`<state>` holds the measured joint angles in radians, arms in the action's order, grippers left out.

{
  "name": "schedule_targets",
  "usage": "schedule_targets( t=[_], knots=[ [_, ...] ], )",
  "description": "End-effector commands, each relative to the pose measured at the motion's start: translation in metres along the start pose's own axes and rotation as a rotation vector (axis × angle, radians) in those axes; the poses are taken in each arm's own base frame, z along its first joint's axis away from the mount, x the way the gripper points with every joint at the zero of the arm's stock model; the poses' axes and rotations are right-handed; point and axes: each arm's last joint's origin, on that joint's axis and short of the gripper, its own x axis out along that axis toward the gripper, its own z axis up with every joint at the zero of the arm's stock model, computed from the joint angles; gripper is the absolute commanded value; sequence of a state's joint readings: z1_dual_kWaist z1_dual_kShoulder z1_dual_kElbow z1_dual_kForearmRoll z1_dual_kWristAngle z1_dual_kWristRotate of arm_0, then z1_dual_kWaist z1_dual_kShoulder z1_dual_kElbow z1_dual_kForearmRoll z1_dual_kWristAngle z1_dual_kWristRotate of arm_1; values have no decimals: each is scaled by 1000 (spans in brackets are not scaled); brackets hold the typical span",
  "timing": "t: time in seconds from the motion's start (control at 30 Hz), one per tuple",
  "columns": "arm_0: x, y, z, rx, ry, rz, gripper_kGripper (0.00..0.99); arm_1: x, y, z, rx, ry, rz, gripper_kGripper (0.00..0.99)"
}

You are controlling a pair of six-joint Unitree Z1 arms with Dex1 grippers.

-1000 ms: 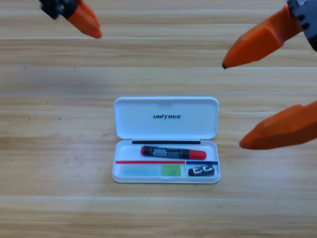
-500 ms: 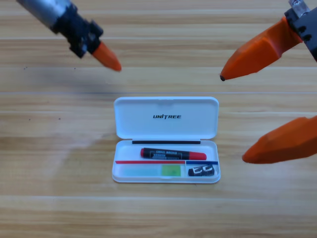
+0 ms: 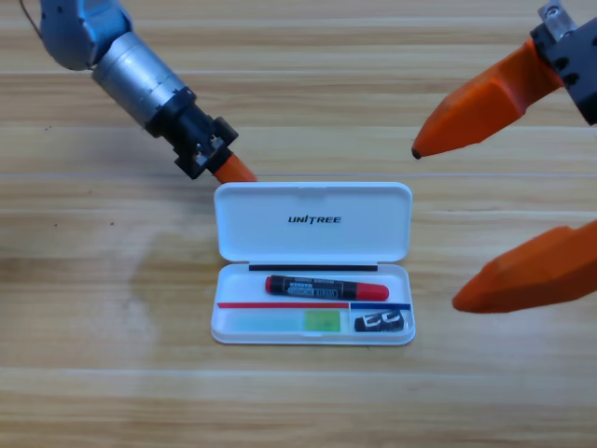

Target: Clean up eraser and pencils

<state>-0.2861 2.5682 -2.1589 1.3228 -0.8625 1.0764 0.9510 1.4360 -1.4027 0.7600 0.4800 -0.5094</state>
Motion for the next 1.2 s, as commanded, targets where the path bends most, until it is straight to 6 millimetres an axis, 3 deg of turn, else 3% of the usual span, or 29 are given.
schedule_targets(
  t=[0.03,0.73,1.2],
  knots=[
    [31,-1,-2,-21,27,-80,0,28,-8,-5,22,33,51,990],
    [28,-49,17,14,44,-114,0,31,-10,-4,27,38,51,990],
    [58,-54,6,44,108,-172,0,28,-9,-2,29,30,48,990]
  ],
)
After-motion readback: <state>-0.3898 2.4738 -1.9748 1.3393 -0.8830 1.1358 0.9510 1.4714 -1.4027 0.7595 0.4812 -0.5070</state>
